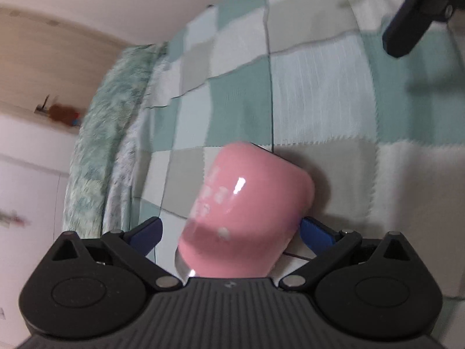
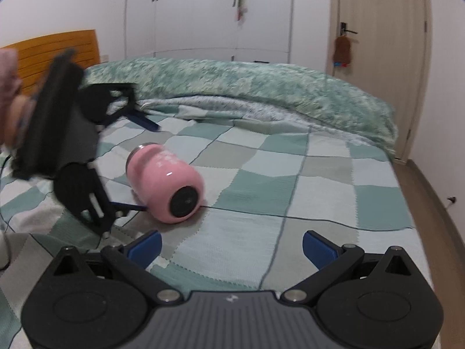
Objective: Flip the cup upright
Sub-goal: 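Reach the right gripper to the pink cup and grasp its body, then lift the pink cup with the right gripper and carry it aside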
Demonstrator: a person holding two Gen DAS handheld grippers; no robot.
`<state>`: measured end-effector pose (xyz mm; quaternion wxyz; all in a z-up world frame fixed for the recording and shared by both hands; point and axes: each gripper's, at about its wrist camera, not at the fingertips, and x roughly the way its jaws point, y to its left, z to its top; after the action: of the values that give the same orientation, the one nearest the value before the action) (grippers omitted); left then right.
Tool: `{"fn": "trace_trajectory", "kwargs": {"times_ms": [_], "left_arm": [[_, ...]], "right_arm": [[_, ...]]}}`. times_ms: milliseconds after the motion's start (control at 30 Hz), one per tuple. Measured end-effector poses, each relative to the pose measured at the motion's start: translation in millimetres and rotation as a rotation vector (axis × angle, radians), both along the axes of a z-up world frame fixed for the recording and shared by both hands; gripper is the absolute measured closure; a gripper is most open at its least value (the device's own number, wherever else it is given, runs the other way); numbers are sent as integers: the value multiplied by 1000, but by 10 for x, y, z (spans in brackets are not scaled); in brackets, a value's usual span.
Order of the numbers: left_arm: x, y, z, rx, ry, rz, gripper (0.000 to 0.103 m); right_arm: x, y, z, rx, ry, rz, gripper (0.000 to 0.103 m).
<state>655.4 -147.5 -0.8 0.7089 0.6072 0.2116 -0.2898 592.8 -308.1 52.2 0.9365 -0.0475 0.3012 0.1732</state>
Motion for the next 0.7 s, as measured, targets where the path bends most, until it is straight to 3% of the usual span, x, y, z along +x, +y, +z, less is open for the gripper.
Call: {"fn": "trace_trajectory", "kwargs": {"times_ms": [100, 167, 200, 267, 500, 700], "left_arm": [[200, -74, -229, 101, 11, -41, 6], [334, -118, -223, 93, 50, -58, 5], [415, -141, -171, 71, 100, -41, 13], [519, -172, -109, 24, 147, 7, 14], [333, -163, -78, -66, 81, -81, 16], [-81, -177, 27, -144, 24, -100, 16]], "right_arm": [[166, 33, -85, 2, 26, 22, 0], [265, 38, -141, -4, 33, 22, 0], [309, 27, -171, -3, 35, 26, 0], [382, -5, -228, 7, 43, 24, 0], [511, -193, -392, 55, 71, -25, 0], [410, -219, -307, 59, 45, -38, 0]]}}
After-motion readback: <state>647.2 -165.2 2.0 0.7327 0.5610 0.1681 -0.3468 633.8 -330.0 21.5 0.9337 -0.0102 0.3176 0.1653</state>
